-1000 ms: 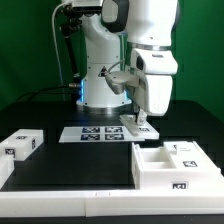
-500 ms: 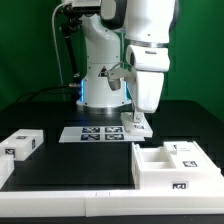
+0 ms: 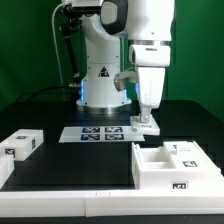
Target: Assemble cabinet
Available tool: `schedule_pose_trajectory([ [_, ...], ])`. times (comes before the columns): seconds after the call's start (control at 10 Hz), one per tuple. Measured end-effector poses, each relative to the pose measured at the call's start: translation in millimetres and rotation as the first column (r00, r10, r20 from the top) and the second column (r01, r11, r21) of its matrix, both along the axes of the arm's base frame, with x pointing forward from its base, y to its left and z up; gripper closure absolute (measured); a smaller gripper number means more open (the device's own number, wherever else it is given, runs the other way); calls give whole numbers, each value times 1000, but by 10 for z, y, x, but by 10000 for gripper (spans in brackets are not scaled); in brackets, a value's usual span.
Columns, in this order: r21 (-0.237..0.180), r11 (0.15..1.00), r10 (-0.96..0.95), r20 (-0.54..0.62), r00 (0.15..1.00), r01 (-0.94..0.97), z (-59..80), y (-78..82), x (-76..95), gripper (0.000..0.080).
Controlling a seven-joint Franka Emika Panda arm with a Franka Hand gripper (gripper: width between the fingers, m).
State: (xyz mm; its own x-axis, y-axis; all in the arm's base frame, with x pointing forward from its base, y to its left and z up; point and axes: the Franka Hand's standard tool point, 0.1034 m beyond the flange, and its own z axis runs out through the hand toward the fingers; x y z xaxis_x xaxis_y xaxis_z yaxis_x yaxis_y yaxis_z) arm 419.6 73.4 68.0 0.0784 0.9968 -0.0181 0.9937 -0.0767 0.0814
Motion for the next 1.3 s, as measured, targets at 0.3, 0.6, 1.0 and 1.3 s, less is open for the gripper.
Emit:
schedule_pose_trajectory([
  [0.3, 11, 1000, 8, 5, 1000, -8, -51, 32, 100, 731],
  [0.6, 5, 1000, 22, 0, 1000, -22, -83, -53, 224, 731],
  [1.0, 3, 1000, 22, -2, 1000, -22, -85, -55, 234, 731],
  [1.3, 5, 1000, 29, -2, 1000, -29, -109, -61, 286, 731],
])
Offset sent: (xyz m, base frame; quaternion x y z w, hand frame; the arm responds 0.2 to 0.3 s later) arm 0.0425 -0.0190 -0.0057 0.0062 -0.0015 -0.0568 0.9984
